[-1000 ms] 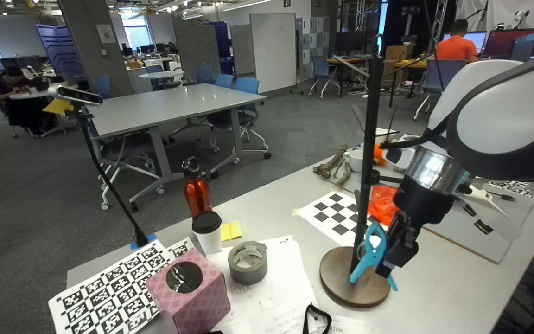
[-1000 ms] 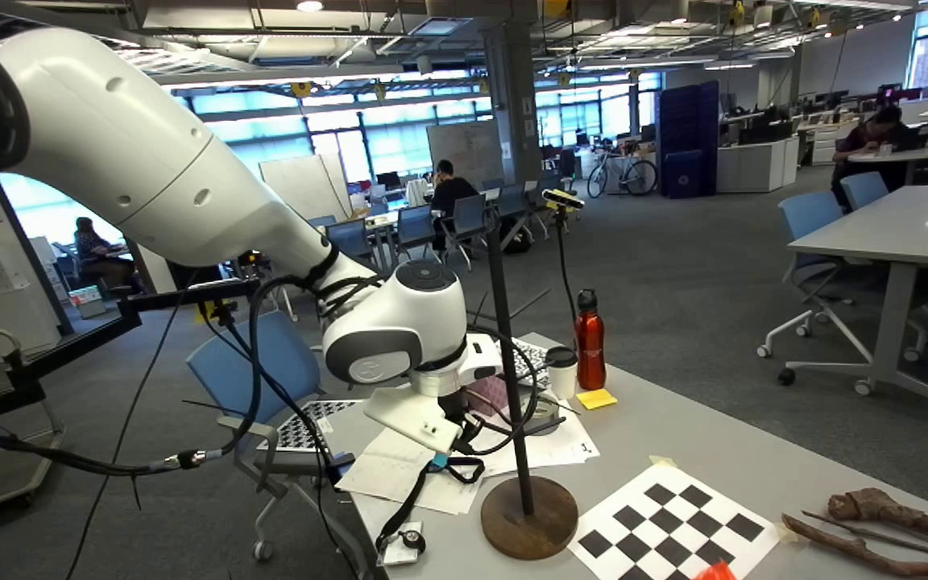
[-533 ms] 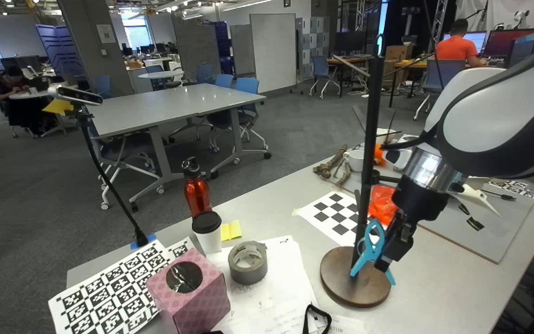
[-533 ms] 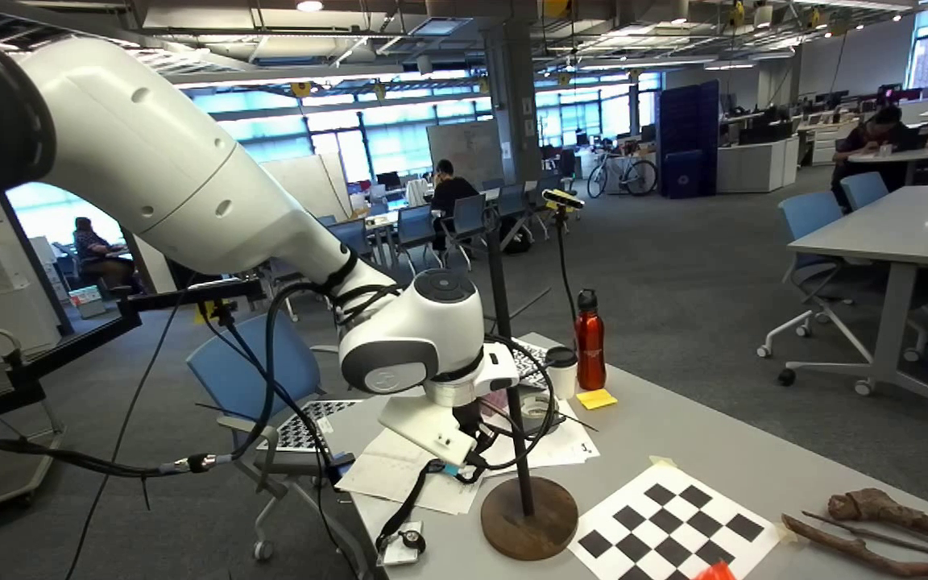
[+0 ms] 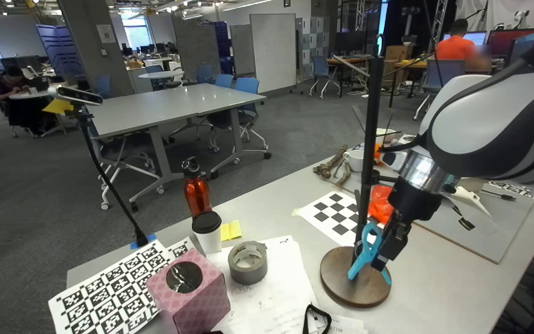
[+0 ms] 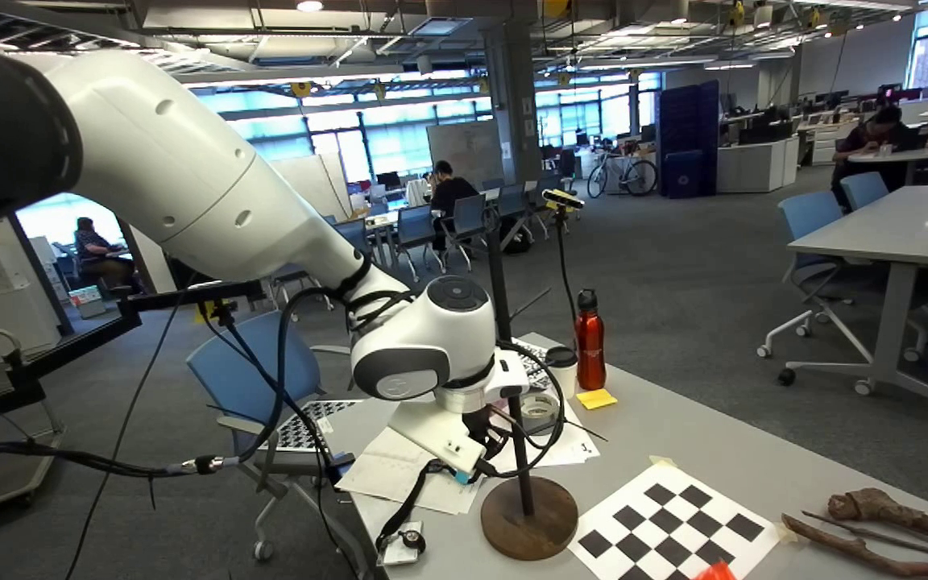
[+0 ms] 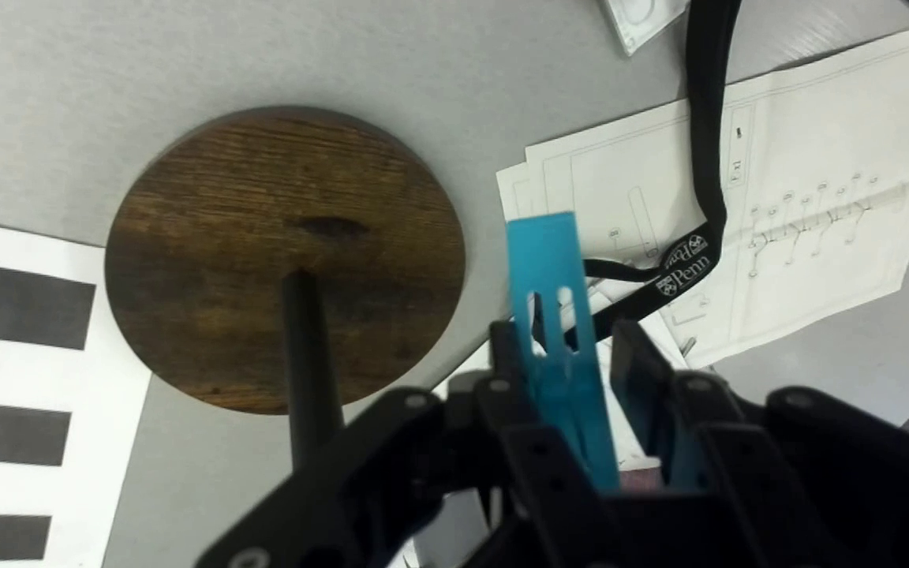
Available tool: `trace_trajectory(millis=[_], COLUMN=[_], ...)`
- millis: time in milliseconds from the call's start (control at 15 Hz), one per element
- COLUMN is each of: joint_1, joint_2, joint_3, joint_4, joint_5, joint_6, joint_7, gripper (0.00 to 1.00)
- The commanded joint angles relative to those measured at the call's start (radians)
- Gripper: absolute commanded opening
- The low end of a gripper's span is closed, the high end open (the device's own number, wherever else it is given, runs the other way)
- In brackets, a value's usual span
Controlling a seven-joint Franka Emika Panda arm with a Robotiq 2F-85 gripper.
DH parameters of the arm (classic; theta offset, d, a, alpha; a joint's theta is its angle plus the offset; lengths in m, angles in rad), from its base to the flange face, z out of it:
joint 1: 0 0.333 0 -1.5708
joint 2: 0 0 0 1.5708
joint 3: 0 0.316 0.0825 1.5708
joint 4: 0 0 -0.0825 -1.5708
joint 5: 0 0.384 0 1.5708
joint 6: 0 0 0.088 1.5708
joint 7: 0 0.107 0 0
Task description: Get the blue peg and hang it on the lowest handle of the bar
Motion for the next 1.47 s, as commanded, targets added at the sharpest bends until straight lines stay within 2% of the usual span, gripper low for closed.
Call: trace_trajectory(millis=[0,200,333,933,1400], joint_1=[-0.022,-0.025,-0.027,-0.029,-0.044], joint_2=[0.029,0.034,0.037,-0.009,-0.088], joint_3=[0.01,0.012,0.013,-0.014,-0.03], joint_4=[0.04,0.044,0.047,0.02,-0.016], joint_5=[0.001,0.0,0.0,-0.046,-0.034], joint_6=[-0.031,-0.032,-0.033,-0.031,-0.029], joint_7=[-0.023,-0.027,-0.028,-0.005,-0.011], gripper=[0.66,0.91,1.0,1.0,1.0])
